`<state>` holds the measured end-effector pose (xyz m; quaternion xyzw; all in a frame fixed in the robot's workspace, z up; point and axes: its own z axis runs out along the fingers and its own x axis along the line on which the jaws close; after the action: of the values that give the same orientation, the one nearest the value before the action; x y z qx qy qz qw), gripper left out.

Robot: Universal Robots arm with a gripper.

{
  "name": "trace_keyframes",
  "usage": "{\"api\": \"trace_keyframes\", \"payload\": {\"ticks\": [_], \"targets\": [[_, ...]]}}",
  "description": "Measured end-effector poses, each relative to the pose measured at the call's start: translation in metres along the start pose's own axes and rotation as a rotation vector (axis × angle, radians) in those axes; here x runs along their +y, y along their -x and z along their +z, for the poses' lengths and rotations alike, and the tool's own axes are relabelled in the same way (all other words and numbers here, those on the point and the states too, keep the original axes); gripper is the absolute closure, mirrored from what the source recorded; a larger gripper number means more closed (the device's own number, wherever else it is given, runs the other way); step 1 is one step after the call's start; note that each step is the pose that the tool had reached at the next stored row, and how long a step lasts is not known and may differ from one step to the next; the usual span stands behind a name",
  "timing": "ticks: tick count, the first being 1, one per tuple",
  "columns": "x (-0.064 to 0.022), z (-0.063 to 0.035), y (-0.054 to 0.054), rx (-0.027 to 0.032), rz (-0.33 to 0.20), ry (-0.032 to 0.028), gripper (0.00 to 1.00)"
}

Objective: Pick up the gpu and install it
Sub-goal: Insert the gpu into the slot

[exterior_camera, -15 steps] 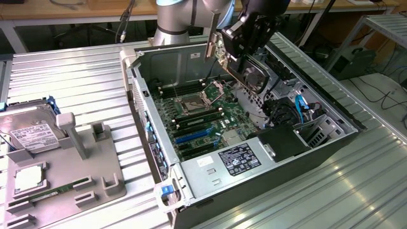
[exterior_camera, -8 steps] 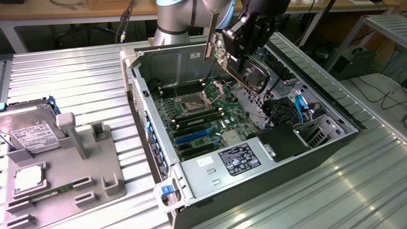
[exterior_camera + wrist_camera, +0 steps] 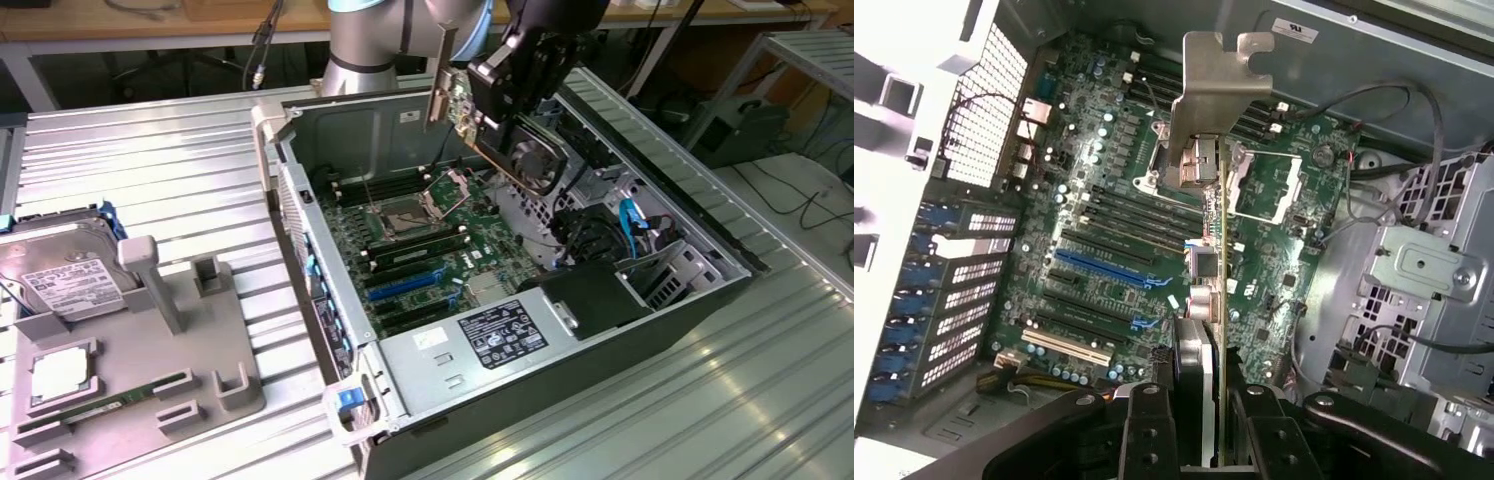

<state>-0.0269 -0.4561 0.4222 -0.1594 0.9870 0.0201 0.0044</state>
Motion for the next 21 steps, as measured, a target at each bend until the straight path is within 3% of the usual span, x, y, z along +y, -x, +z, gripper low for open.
{"api": "trace_keyframes", "payload": {"ticks": [21], "targets": [[-0.0006, 0.0, -0.0002, 0.002, -0.119, 0.0094, 0.72]]}}
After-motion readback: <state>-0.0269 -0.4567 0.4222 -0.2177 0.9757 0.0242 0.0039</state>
